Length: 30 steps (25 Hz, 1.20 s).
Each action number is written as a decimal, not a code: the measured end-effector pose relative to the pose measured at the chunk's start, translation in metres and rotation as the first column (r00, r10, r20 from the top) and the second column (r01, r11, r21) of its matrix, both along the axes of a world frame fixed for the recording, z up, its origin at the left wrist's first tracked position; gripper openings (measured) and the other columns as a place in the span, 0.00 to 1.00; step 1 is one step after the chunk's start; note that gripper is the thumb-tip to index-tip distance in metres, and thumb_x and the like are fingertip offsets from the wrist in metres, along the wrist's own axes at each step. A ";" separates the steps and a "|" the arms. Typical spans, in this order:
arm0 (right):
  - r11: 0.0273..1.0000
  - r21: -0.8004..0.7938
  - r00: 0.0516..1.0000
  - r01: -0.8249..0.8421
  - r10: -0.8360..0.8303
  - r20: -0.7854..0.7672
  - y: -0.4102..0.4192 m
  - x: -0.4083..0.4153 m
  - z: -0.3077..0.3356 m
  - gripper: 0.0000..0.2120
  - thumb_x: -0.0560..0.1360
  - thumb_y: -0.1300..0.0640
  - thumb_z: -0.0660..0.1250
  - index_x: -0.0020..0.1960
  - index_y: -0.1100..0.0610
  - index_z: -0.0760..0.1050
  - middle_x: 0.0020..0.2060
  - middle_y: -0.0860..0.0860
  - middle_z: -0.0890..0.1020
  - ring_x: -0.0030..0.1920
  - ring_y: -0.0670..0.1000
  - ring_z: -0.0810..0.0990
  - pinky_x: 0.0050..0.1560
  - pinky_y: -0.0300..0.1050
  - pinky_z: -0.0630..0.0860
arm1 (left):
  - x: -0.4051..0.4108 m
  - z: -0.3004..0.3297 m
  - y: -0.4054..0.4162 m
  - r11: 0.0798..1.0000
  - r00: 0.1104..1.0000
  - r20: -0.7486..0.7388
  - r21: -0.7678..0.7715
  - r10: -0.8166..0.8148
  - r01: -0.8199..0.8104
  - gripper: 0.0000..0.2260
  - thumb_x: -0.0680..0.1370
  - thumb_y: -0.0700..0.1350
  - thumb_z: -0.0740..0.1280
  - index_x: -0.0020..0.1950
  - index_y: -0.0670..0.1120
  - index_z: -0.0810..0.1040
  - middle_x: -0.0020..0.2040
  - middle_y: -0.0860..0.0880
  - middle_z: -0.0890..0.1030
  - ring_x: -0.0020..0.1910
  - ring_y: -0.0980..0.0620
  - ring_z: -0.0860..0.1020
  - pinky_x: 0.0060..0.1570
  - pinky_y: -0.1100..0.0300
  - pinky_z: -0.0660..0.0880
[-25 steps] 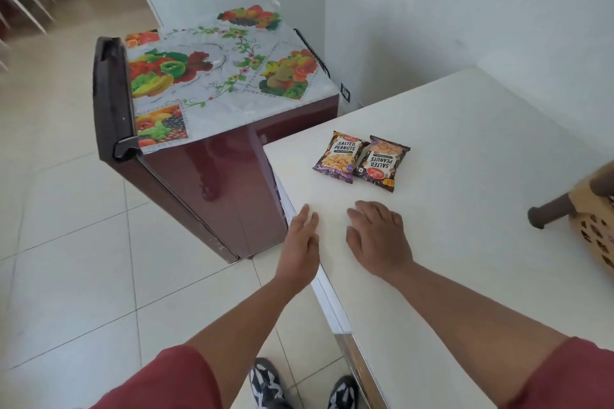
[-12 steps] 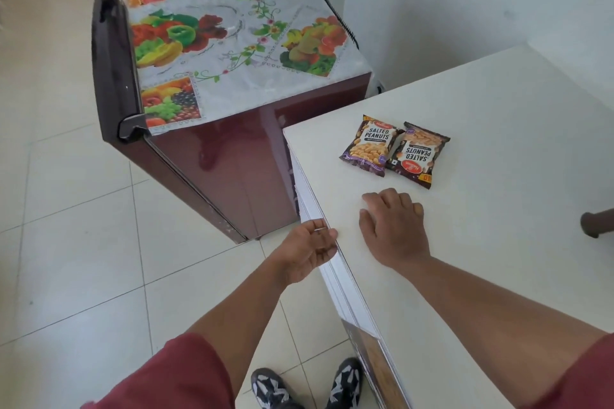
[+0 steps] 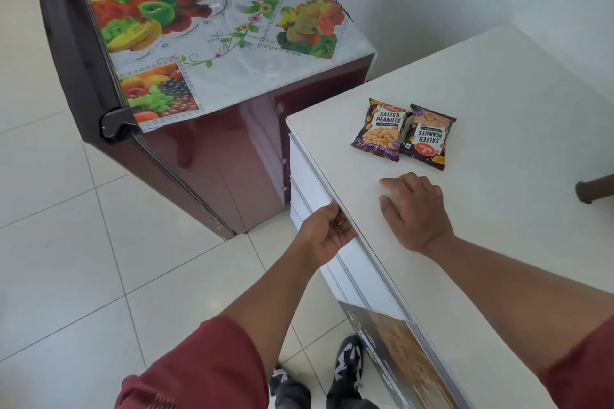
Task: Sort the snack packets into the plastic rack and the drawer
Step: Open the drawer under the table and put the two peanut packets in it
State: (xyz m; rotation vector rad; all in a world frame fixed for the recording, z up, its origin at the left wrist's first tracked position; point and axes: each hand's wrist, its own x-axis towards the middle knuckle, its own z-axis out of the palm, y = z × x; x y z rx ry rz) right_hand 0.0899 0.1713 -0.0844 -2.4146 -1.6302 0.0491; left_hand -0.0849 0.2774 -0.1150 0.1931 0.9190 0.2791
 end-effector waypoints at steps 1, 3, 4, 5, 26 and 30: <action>1.000 0.003 1.000 0.001 -0.001 0.000 0.000 0.000 0.000 0.17 0.79 0.47 0.57 0.64 0.51 0.74 0.52 0.51 0.75 0.52 0.57 0.73 0.52 0.56 0.70 | 0.000 0.001 -0.001 1.000 1.000 -0.002 -0.006 0.003 -0.003 0.10 0.85 0.43 0.63 0.50 0.40 0.81 0.39 0.44 0.84 0.35 0.47 0.84 0.39 0.51 0.84; 1.000 0.007 1.000 0.006 -0.006 -0.007 0.000 0.001 -0.001 0.17 0.79 0.47 0.57 0.64 0.51 0.74 0.52 0.51 0.75 0.52 0.57 0.73 0.52 0.56 0.69 | -0.005 0.001 -0.001 1.000 1.000 -0.002 -0.011 0.012 -0.013 0.10 0.85 0.44 0.64 0.51 0.40 0.81 0.43 0.43 0.84 0.39 0.46 0.84 0.40 0.51 0.84; 1.000 0.004 1.000 0.006 -0.006 -0.005 0.000 0.001 -0.001 0.17 0.80 0.47 0.57 0.64 0.51 0.74 0.53 0.51 0.75 0.52 0.57 0.73 0.53 0.56 0.69 | -0.009 0.001 -0.001 1.000 1.000 -0.001 -0.013 0.012 -0.012 0.10 0.85 0.44 0.64 0.51 0.40 0.81 0.44 0.43 0.84 0.40 0.46 0.83 0.40 0.51 0.84; 1.000 0.002 1.000 0.007 -0.007 0.002 0.000 0.001 -0.002 0.17 0.80 0.47 0.57 0.65 0.51 0.74 0.53 0.52 0.75 0.52 0.57 0.73 0.53 0.55 0.69 | -0.013 0.000 -0.002 1.000 1.000 -0.004 -0.014 0.012 -0.012 0.10 0.85 0.44 0.64 0.51 0.41 0.81 0.44 0.44 0.84 0.41 0.46 0.83 0.40 0.51 0.84; 1.000 0.006 0.999 0.014 -0.014 0.047 0.002 0.003 -0.004 0.18 0.80 0.45 0.54 0.64 0.51 0.73 0.53 0.54 0.75 0.52 0.60 0.73 0.50 0.56 0.70 | -0.212 -0.004 0.009 0.987 0.979 -0.197 0.162 0.042 -0.010 0.09 0.85 0.43 0.63 0.57 0.41 0.81 0.51 0.43 0.84 0.44 0.46 0.84 0.44 0.52 0.83; 1.000 -0.008 0.999 0.023 -0.022 0.044 0.002 0.004 -0.003 0.19 0.80 0.44 0.54 0.64 0.51 0.74 0.52 0.53 0.75 0.51 0.59 0.74 0.50 0.55 0.70 | -0.203 0.012 0.022 0.807 0.728 -0.603 0.578 0.326 0.117 0.07 0.80 0.43 0.65 0.42 0.46 0.76 0.38 0.51 0.76 0.39 0.49 0.73 0.37 0.58 0.72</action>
